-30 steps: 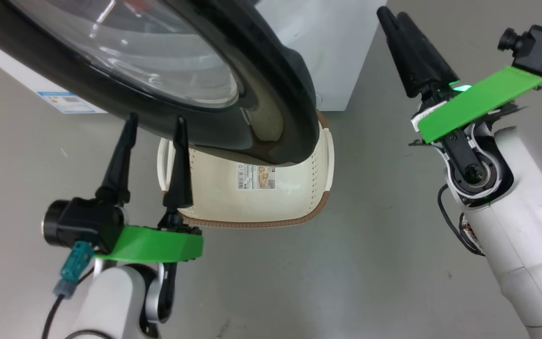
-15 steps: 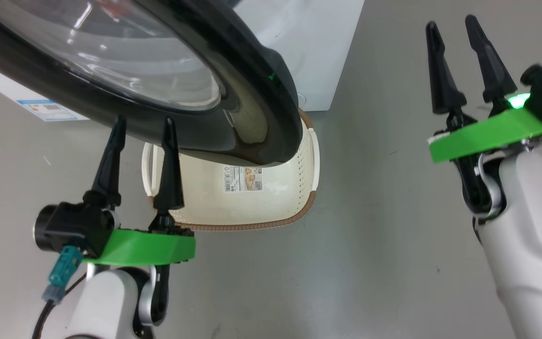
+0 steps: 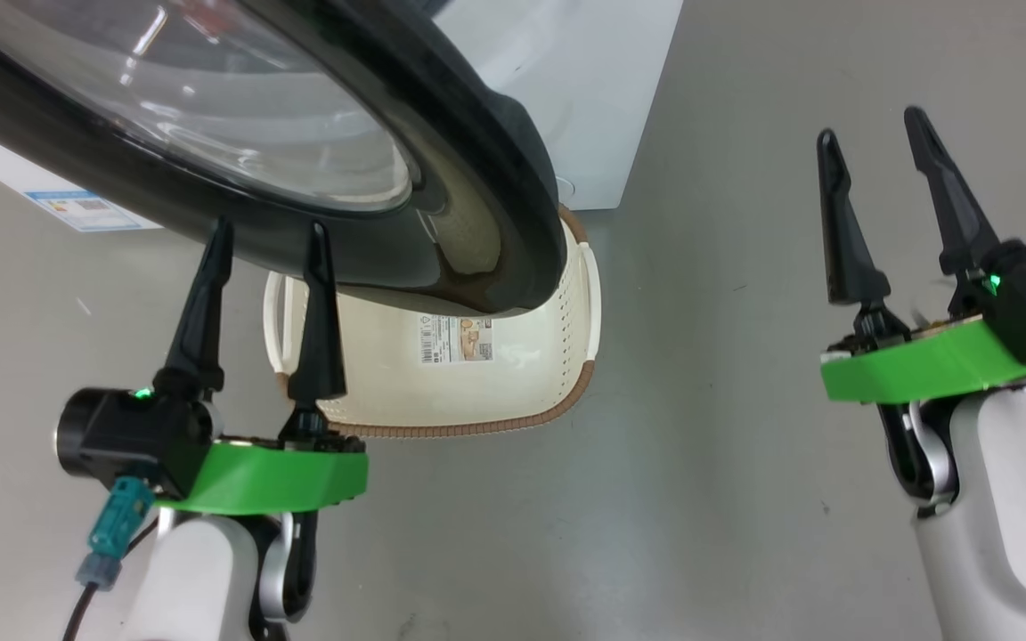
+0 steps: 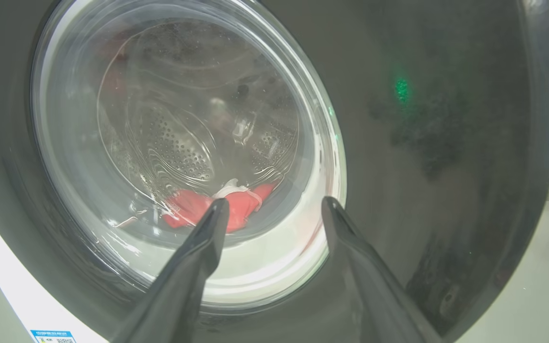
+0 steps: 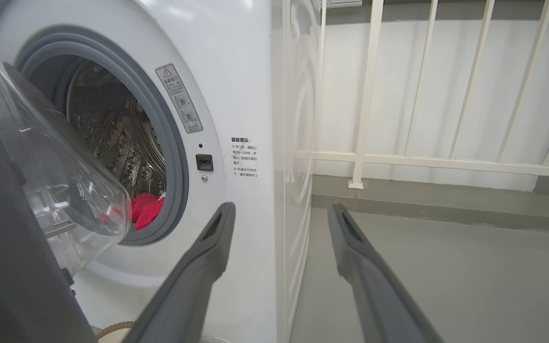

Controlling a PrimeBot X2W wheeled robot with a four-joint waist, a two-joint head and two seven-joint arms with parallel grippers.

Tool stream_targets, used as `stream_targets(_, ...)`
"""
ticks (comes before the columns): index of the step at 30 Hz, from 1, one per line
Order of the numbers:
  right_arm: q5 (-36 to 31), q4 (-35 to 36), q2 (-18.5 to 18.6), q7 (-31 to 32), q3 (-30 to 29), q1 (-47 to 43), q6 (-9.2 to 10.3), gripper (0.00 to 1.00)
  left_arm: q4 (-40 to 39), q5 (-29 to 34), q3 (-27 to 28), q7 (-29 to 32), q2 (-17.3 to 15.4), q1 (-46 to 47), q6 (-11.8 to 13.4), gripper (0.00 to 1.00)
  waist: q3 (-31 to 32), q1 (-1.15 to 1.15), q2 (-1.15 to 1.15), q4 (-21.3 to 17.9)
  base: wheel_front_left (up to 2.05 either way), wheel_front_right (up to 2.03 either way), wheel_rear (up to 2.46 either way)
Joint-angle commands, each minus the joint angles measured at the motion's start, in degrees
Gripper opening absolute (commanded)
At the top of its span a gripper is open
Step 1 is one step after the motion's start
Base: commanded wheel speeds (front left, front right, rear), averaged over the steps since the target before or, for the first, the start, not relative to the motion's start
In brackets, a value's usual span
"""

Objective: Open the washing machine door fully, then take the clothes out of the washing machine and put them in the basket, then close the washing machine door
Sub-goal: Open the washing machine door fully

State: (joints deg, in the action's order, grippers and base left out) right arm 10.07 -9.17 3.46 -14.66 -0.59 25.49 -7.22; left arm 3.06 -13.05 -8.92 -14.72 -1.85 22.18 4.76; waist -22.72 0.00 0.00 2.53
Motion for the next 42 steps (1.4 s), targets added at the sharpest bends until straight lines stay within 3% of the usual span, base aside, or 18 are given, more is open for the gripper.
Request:
stream_targets(1,-0.2,2.5,-0.6,-0.3,0.9,-1.9,-0.26,1.0,-1.8,0.9,1.8,-0.3,-1.0,-1.1,-0.4,1.0,0.1,0.0,0.0,-0.1,0.0,0.0,0.0)
stream_targets(18,-0.8,9.0,-0.6,-0.3,0.6,-11.7,-0.26,1.0,-0.4,0.8,1.7,-0.3,-1.0,-2.2,-0.6,1.0,0.8,0.0,0.0,0.0,0.0,0.0,0.0)
stream_targets(31,-0.1,9.7,-0.6,-0.3,0.7,-13.2,-0.26,1.0,-0.6,0.8,1.2,-0.3,-1.0,-2.9,-0.4,1.0,0.9,0.0,0.0,0.1,0.0,0.0,0.0)
stream_targets(32,0.1,9.7,-0.6,-0.3,0.7,-13.1,-0.26,0.89,-0.7,0.8,1.1,-0.3,-1.0,-2.9,-0.4,1.0,0.8,0.0,0.0,0.2,0.0,0.0,0.0)
stream_targets(33,0.2,9.6,-0.6,-0.3,0.6,-12.9,-0.26,0.55,-0.7,0.8,1.1,-0.3,-1.0,-2.8,-0.4,1.0,0.8,0.0,0.0,0.2,0.0,0.0,0.0)
stream_targets(35,1.0,9.3,-0.6,-0.3,0.7,-12.4,-0.26,0.33,-0.8,0.8,1.0,-0.3,-1.0,-2.8,-0.3,1.0,0.7,0.0,0.0,0.3,0.0,0.0,0.0)
stream_targets(36,1.2,9.1,-0.6,-0.3,0.8,-12.0,-0.26,0.08,-0.8,0.8,1.0,-0.3,-1.0,-2.8,-0.2,1.0,0.6,0.0,0.0,0.4,0.0,0.0,0.0)
stream_targets(37,1.4,8.9,-0.6,-0.3,0.9,-11.5,-0.26,0.0,-0.9,0.8,1.0,-0.3,-1.0,-2.8,-0.2,1.0,0.5,0.0,0.0,0.4,0.0,0.0,0.0)
stream_targets(40,4.4,7.7,-0.6,-0.3,1.7,-9.8,-0.26,0.0,-1.1,0.7,0.9,-0.3,-1.0,-2.7,-0.1,1.0,0.3,0.0,0.0,0.6,0.0,0.0,0.0)
stream_targets(42,11.4,4.6,-0.6,-0.3,3.2,-8.6,-0.26,0.0,-1.2,0.7,0.8,-0.3,-1.0,-2.6,0.0,1.0,0.2,0.0,0.0,0.7,0.0,0.0,0.0)
